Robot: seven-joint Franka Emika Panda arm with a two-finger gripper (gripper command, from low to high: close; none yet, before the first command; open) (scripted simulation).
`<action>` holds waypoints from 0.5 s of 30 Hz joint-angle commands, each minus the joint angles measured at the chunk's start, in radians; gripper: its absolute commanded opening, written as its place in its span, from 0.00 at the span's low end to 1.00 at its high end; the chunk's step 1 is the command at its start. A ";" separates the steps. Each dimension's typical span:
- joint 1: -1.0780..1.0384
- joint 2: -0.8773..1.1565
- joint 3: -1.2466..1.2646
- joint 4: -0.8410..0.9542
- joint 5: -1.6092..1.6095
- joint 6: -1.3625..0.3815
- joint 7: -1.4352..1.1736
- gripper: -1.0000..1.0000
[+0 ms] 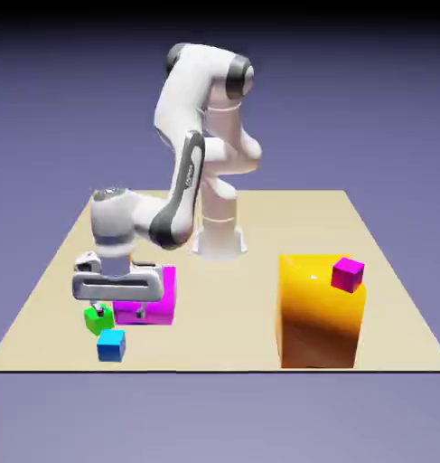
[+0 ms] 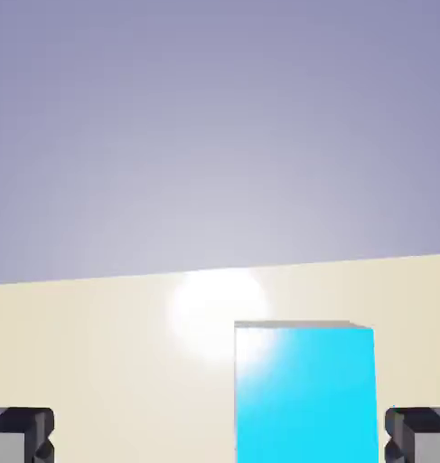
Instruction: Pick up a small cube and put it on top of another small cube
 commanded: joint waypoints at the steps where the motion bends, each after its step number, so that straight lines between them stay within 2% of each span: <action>1: 0.001 0.009 -0.005 0.005 0.005 -0.004 -0.007 0.50; 7: -0.107 0.175 0.132 0.066 0.136 0.102 -0.101 0.50; 8: -0.107 0.175 0.132 0.066 0.136 0.102 -0.101 0.00; 15: 0.001 0.009 -0.005 0.005 0.005 -0.004 -0.007 0.00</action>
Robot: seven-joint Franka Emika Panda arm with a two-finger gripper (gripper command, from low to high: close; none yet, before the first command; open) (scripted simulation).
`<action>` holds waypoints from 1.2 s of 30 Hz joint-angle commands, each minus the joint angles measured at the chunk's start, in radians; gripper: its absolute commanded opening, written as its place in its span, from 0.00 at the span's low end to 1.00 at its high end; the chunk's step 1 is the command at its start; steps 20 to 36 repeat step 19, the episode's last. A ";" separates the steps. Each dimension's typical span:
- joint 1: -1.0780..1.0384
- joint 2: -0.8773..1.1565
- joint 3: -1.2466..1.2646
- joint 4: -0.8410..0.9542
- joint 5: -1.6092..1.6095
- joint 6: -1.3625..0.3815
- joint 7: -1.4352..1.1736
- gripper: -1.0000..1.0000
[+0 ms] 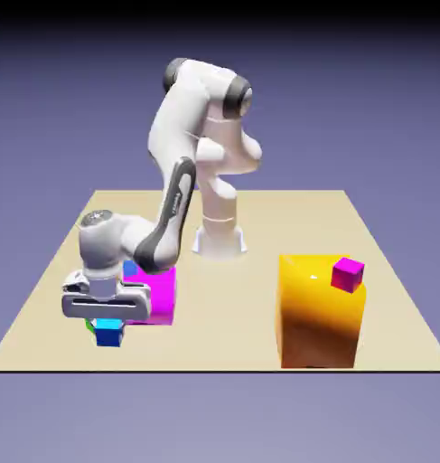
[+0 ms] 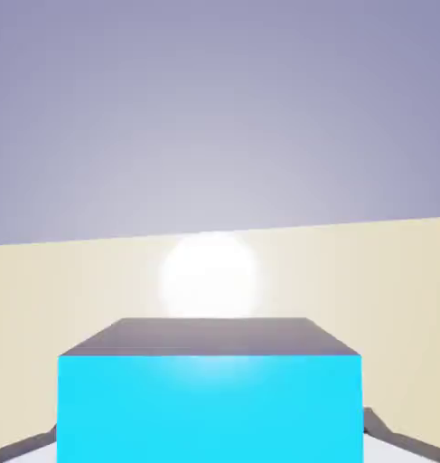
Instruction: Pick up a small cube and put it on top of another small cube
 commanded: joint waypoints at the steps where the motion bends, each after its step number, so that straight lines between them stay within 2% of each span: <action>1: -0.024 -0.035 0.000 -0.026 -0.038 0.002 0.044 0.00; 9: -0.208 -0.305 0.002 -0.225 -0.327 0.008 0.378 0.00; 16: -0.326 -0.113 0.157 -0.197 -0.127 0.154 0.233 0.00; 17: -0.326 -0.113 0.157 -0.197 -0.127 0.154 0.233 1.00; 36: -0.304 -0.149 0.128 -0.203 -0.164 0.126 0.260 1.00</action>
